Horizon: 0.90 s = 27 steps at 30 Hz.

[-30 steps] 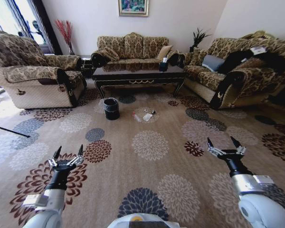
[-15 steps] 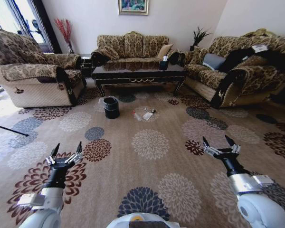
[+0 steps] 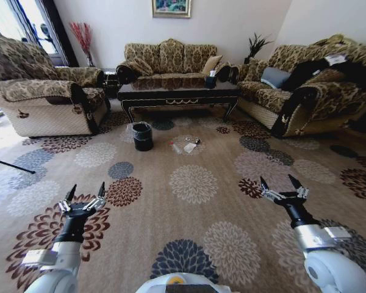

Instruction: Move to the front of the table and pick up the trash from the floor, then place it into the trash bin.

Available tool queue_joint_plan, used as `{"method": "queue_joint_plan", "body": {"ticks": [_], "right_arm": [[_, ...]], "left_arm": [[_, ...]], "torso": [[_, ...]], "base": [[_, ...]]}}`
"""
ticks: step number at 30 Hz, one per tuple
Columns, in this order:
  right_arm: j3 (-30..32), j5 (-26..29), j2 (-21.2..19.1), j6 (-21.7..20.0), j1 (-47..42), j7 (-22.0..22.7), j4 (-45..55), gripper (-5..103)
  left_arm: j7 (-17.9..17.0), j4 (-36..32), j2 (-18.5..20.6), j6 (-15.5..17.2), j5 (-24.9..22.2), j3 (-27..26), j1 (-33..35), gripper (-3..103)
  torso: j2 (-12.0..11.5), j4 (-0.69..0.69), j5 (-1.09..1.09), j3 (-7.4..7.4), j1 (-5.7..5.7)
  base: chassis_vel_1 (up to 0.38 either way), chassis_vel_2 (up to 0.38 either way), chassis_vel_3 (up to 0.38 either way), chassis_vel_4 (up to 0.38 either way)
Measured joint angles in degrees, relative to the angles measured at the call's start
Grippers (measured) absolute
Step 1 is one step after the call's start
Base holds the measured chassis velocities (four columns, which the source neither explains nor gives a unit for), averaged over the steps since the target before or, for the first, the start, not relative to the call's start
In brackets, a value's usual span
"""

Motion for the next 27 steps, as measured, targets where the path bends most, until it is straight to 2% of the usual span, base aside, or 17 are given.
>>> {"method": "queue_joint_plan", "body": {"ticks": [15,21,27], "right_arm": [[-0.1,0.4,0.2,1.3,0.4,-0.7,-0.7,100],[-0.3,1.4,0.3,2.1,0.5,-0.3,-0.3,100],[-0.1,0.4,0.7,4.2,0.7,-2.2,-0.2,100]], "left_arm": [[0.1,0.8,-0.3,-0.8,1.3,0.7,-0.1,100],[-2.3,0.9,-0.1,-1.9,2.7,1.8,0.0,100],[-3.6,0.4,0.1,-1.9,3.4,1.7,0.3,100]], "torso": [[-3.5,0.01,0.0,-3.22,-0.09],[-4.0,0.01,0.0,-3.7,-0.09],[-4.0,0.01,0.0,-3.71,-0.1]], "base": [[0.0,0.0,0.0,0.0],[0.0,0.0,0.0,0.0],[0.0,0.0,0.0,0.0]]}}
